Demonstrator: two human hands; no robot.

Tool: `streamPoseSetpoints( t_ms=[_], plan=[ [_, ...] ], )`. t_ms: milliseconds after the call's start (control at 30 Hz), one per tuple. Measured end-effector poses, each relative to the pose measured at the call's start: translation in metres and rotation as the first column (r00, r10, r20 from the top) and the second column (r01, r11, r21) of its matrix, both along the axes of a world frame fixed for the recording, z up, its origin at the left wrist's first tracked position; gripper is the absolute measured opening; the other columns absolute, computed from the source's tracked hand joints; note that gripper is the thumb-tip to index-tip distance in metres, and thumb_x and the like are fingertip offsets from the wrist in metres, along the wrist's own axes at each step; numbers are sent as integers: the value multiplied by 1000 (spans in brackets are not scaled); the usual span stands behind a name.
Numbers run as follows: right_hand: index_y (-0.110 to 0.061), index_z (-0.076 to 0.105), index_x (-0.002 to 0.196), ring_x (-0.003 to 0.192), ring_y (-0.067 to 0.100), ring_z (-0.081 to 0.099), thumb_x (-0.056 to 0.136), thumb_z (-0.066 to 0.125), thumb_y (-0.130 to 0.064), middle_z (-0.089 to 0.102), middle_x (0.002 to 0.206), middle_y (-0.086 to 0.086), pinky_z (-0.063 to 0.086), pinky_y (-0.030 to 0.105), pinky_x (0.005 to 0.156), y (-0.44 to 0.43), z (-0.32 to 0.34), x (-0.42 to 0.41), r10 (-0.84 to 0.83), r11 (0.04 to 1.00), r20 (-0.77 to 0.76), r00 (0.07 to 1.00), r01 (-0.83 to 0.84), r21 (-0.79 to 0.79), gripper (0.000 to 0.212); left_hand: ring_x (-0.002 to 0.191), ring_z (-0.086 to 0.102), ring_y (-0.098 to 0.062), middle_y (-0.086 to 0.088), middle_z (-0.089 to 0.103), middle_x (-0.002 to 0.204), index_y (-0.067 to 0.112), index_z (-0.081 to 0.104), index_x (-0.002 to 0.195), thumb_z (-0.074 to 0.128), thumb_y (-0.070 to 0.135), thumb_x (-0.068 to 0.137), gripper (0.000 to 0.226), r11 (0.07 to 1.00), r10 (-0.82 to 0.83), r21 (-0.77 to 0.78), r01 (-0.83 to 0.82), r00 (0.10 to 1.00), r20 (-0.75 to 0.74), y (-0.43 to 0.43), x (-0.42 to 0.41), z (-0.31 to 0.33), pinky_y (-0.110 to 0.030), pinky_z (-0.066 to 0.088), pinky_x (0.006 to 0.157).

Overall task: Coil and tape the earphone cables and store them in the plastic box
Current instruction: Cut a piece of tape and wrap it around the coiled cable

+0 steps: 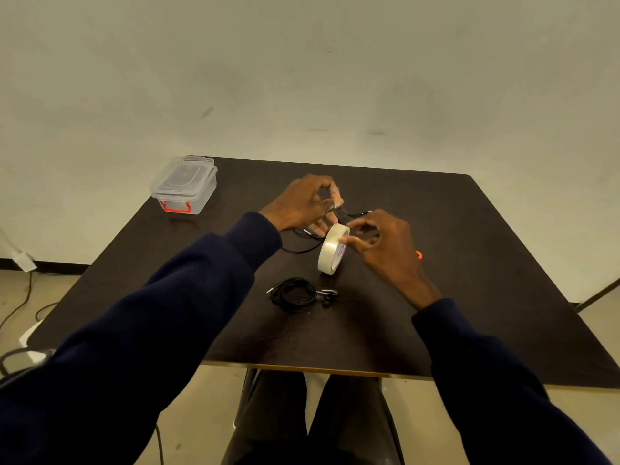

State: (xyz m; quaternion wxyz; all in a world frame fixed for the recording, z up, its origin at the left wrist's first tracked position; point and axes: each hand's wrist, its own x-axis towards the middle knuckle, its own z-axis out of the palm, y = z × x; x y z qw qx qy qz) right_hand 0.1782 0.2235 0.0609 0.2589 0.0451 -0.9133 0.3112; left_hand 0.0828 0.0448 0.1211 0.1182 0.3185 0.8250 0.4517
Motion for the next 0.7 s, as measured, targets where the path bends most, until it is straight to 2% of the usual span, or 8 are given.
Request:
streamPoseSetpoints(
  t_ms=[67, 133, 267, 367, 433, 533, 600, 700],
  plan=[
    [-14, 78, 100, 82, 11, 66, 75, 90, -32, 70, 96, 0, 55, 23, 72, -16, -3, -6, -34, 994, -13, 999, 32, -101, 32, 69, 77, -23, -9, 74, 90, 4, 60, 112, 59, 12, 102, 13, 1000, 12, 22, -11, 1000, -22, -1, 2, -2, -34, 64, 59],
    [-14, 79, 99, 81, 6, 64, 76, 90, -31, 71, 96, 0, 52, 18, 71, -22, -4, -13, -71, 986, 15, 997, 72, -149, 31, 67, 76, -18, -2, 71, 92, 4, 60, 111, 59, 11, 102, 12, 998, 26, 51, -24, 999, -37, -4, 3, -4, -31, 63, 58],
    [-12, 81, 99, 74, 1, 58, 83, 85, -22, 72, 93, 2, 44, 10, 66, -22, 1, -20, -86, 989, 45, 995, 90, -121, 20, 75, 78, -31, -19, 74, 98, 7, 56, 109, 58, 14, 103, 9, 984, 49, 164, -63, 995, 91, -7, 6, -14, -47, 65, 61],
    [-15, 82, 92, 76, 6, 63, 82, 85, -20, 74, 88, 1, 53, 23, 69, -17, 8, -24, -94, 986, 71, 993, 103, -134, 11, 77, 76, -38, -20, 75, 101, 8, 54, 112, 55, 18, 105, 12, 952, 95, 270, -143, 978, 183, -5, 12, -22, -50, 64, 61],
    [-14, 82, 89, 75, 6, 64, 83, 85, -18, 74, 84, 1, 55, 25, 70, -16, 12, -25, -85, 987, 85, 993, 95, -133, 8, 75, 76, -36, -19, 75, 104, 7, 52, 116, 52, 20, 107, 15, 932, 129, 307, -190, 970, 208, -2, 18, -29, -46, 64, 60],
    [-13, 82, 89, 72, 2, 61, 84, 83, -16, 70, 80, -5, 49, 19, 67, -16, 13, -26, -78, 989, 96, 992, 89, -121, 6, 71, 76, -26, -17, 74, 107, 8, 52, 117, 50, 20, 107, 15, 908, 172, 342, -241, 961, 218, 2, 21, -37, -36, 62, 55],
    [-13, 81, 87, 72, 1, 59, 84, 83, -15, 66, 77, -9, 49, 20, 68, -16, 13, -27, -78, 991, 84, 993, 86, -102, 4, 73, 76, -29, -13, 74, 109, 10, 50, 119, 48, 22, 108, 16, 882, 196, 376, -283, 947, 253, 5, 22, -39, -34, 60, 55],
    [-13, 80, 86, 73, 5, 60, 87, 80, -17, 70, 82, -1, 55, 29, 72, -18, 9, -29, -109, 993, 58, 992, 111, -43, 4, 75, 72, -33, -12, 69, 114, 12, 45, 120, 40, 25, 111, 17, 834, 279, 387, -394, 906, 320, 13, 25, -41, -27, 57, 50]
  ],
)
